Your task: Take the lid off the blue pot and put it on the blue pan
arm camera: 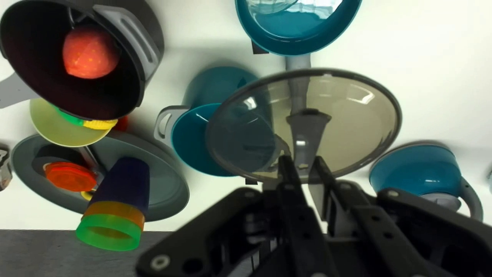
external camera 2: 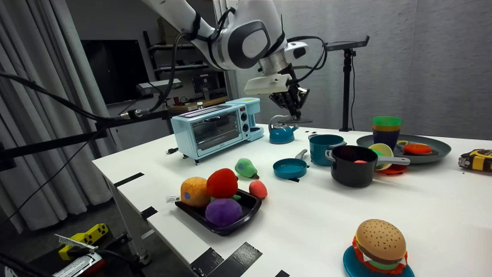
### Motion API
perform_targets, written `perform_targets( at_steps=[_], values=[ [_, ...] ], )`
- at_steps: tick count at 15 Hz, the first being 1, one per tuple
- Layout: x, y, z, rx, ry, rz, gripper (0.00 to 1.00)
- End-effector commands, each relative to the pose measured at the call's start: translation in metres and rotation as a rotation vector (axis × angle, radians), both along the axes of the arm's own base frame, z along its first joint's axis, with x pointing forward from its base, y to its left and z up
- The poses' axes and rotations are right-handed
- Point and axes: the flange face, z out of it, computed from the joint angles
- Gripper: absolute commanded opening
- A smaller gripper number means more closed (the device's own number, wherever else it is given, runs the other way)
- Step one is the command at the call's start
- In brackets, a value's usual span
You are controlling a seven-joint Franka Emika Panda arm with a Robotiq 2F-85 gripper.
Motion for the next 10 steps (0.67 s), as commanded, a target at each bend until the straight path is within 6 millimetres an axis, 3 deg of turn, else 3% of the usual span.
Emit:
perform_targets(
  at_steps=[1,7,8,10],
  values=[
    [-0.0021,-0.0047,0.0050,0.009,0.020,0.037,0.04],
    [-0.0027,-0.0070,0.0048,-0.002,0.027,0.039,0.04],
    [-0.0030,-0.0074,0.0048,-0.004,0.030,0.036,0.39],
    [-0.0034,-0.0085,0.0047,-0.010,0.035,0.038,0.45]
  ],
)
